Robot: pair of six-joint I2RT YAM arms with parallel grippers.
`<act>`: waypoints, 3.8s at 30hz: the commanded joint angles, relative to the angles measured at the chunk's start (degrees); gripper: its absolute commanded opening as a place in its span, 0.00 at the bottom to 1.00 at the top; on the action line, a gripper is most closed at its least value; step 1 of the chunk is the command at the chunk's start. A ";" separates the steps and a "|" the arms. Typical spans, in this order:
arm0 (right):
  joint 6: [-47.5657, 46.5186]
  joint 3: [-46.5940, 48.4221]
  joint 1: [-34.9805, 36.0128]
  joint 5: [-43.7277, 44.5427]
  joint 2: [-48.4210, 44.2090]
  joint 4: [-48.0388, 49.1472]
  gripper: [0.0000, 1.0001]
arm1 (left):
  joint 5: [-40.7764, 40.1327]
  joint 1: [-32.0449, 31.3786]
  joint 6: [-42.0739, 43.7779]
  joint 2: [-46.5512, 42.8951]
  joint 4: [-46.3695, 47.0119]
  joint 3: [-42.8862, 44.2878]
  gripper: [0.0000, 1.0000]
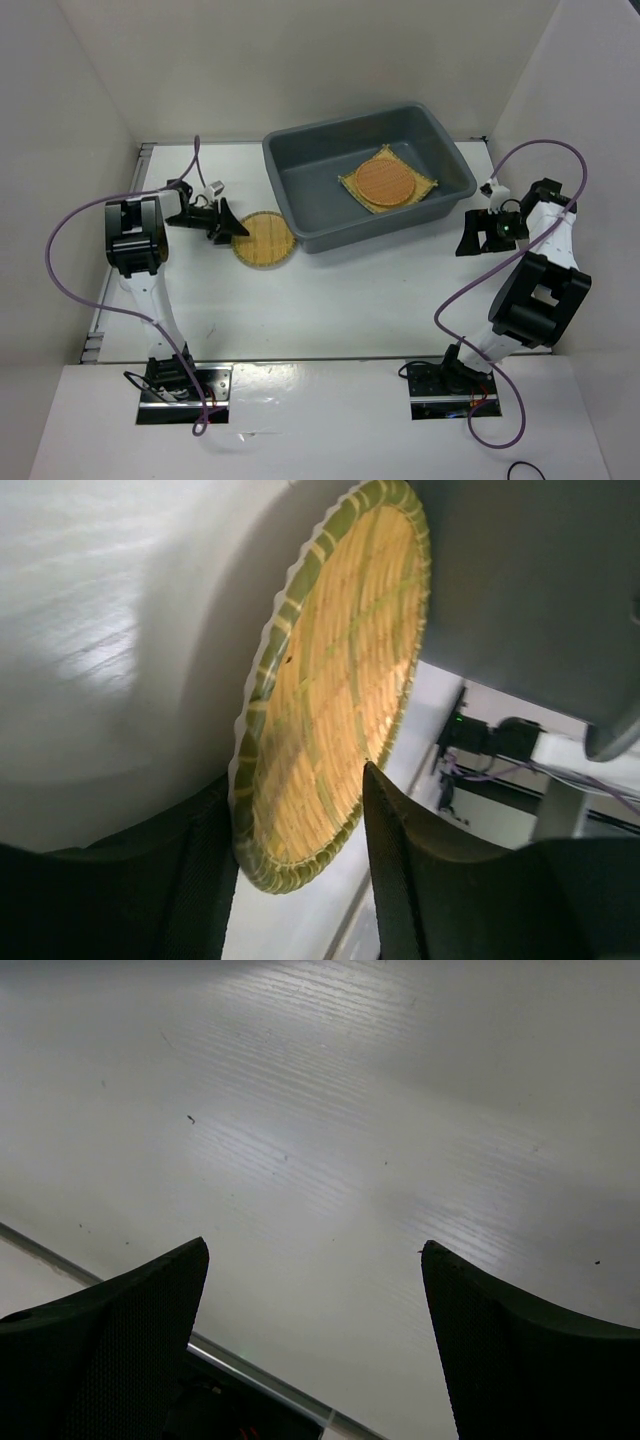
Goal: Place the mixed dishes into the plastic bin
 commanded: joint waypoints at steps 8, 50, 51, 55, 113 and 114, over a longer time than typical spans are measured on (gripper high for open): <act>-1.50 -0.95 0.01 0.73 -2.72 -0.62 0.91 | 11.60 -0.18 5.52 3.43 -2.20 -0.48 0.44; 3.77 -6.58 -0.52 -1.64 -5.01 5.01 0.91 | -23.80 -13.27 -45.70 10.38 -7.33 87.83 0.00; 3.77 -7.19 -0.52 -1.64 -5.01 5.62 0.91 | -23.80 -14.05 -45.72 10.37 -6.70 86.55 0.00; 3.77 -8.51 -2.27 -1.64 -5.53 6.24 0.91 | -22.67 -18.62 -51.67 18.18 -1.81 95.24 0.00; 0.96 -7.98 -6.23 -3.22 -2.02 4.65 0.91 | -31.95 -39.29 -64.19 45.01 7.69 97.43 1.00; 0.44 -7.98 -6.23 -3.22 -2.02 4.65 0.91 | -33.37 -38.68 -62.00 42.83 4.59 97.43 1.00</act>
